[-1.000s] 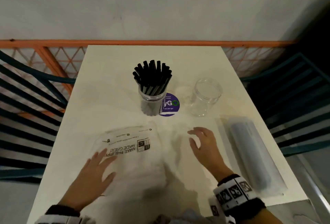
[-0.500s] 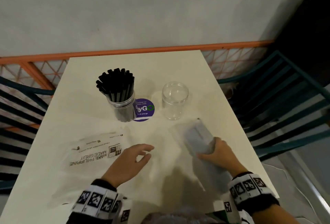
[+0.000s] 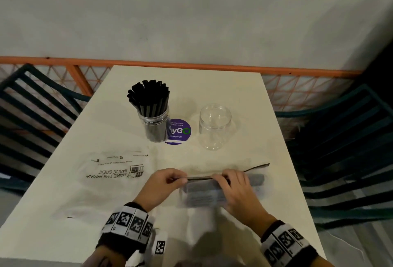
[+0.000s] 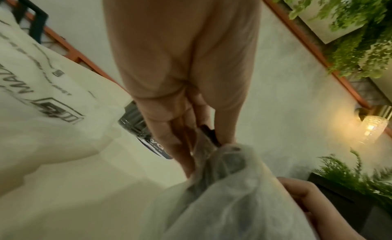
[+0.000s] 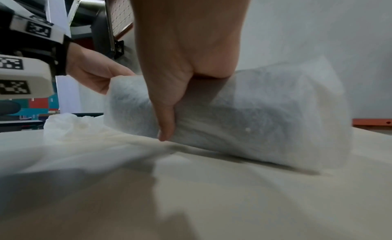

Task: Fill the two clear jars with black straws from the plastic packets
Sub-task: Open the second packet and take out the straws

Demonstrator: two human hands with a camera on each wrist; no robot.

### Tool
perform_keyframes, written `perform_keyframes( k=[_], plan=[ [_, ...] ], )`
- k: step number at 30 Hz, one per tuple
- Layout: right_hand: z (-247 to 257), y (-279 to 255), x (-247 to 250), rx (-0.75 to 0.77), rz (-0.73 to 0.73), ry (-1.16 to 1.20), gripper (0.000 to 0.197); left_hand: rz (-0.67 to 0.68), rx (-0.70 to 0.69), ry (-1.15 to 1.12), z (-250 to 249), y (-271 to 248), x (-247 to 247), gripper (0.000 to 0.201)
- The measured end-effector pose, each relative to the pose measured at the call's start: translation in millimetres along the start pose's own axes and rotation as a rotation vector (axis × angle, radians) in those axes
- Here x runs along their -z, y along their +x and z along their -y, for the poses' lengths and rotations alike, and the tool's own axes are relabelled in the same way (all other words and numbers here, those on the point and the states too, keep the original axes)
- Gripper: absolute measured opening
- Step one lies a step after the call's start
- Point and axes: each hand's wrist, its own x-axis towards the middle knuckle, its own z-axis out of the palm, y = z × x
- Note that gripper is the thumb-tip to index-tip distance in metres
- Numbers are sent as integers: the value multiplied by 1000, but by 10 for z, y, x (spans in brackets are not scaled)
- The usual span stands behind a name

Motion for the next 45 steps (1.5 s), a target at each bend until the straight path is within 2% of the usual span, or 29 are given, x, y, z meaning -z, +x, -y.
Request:
perform_keyframes(
  k=[2, 5, 7, 9, 11, 14, 16, 19, 23, 27, 30, 34, 39, 43, 45],
  plan=[
    [-42, 29, 56, 15, 57, 49, 73, -58, -23, -13, 9, -53, -13, 27],
    [-2, 155, 217, 23, 115, 233, 76, -216, -123, 44, -84, -98, -89, 24],
    [69, 287, 319, 18, 60, 341, 68, -297, -186, 48, -185, -103, -145, 19],
    [133, 409, 393, 42, -59, 353, 50, -339, -228, -13, -251, -79, -181, 19],
    [138, 503, 430, 47, -144, 362, 33, -338, -233, -129, -311, -61, -183, 15],
    [101, 622, 561, -18, -161, 477, 38, -290, -230, -252, -396, -53, -99, 17],
    [51, 668, 663, -43, -198, 573, 32, -284, -247, -315, -454, -45, -27, 15],
    [65, 707, 761, -35, -209, 684, 19, -294, -312, -263, -521, -48, -5, 14],
    [259, 743, 868, -3, -207, 731, 31, -350, -420, -131, -599, -91, -42, 14],
    [349, 793, 854, 20, -225, 621, 32, -412, -427, -90, -608, -99, -29, 10],
    [272, 750, 862, -1, -266, 495, 27, -518, -393, -92, -562, -82, 57, 24],
    [-156, 587, 914, -96, -307, 398, 26, -566, -310, -190, -489, -83, 283, 18],
    [-674, 371, 1050, -223, -343, 317, 3, -662, -279, -168, -424, -66, 464, 21],
    [-784, 274, 1149, -342, -320, 450, 15, -693, -236, -129, -462, -53, 442, 19],
    [-725, 270, 1162, -363, -284, 566, 20, -706, -256, -18, -535, -73, 404, 11]
  ],
)
